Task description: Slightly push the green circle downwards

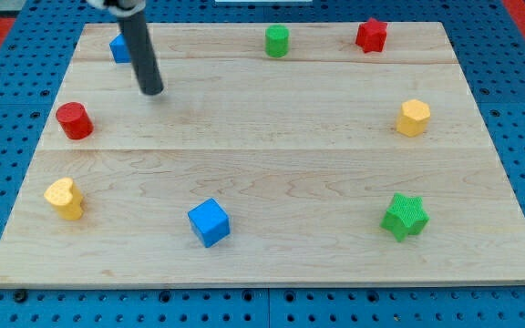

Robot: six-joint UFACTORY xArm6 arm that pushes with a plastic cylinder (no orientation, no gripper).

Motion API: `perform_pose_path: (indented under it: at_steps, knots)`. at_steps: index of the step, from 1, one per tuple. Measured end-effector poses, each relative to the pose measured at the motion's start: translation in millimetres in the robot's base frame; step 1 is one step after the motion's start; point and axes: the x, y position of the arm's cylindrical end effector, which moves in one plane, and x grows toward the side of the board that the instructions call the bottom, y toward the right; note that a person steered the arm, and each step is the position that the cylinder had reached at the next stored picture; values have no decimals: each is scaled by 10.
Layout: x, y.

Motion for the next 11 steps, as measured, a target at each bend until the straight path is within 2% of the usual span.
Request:
perform_pose_path:
  at_steps: [1, 2, 3, 4, 5, 6, 7, 8, 9, 11]
  knots:
    - [-626, 364]
    - [-1032, 665]
    - [-1205, 1075]
    - [-1167, 1641]
    - [-949, 2294]
    - [-593, 2025]
    - [-948, 1952]
    - [-1000, 1772]
    - [-886, 1367]
    - [-768, 1034]
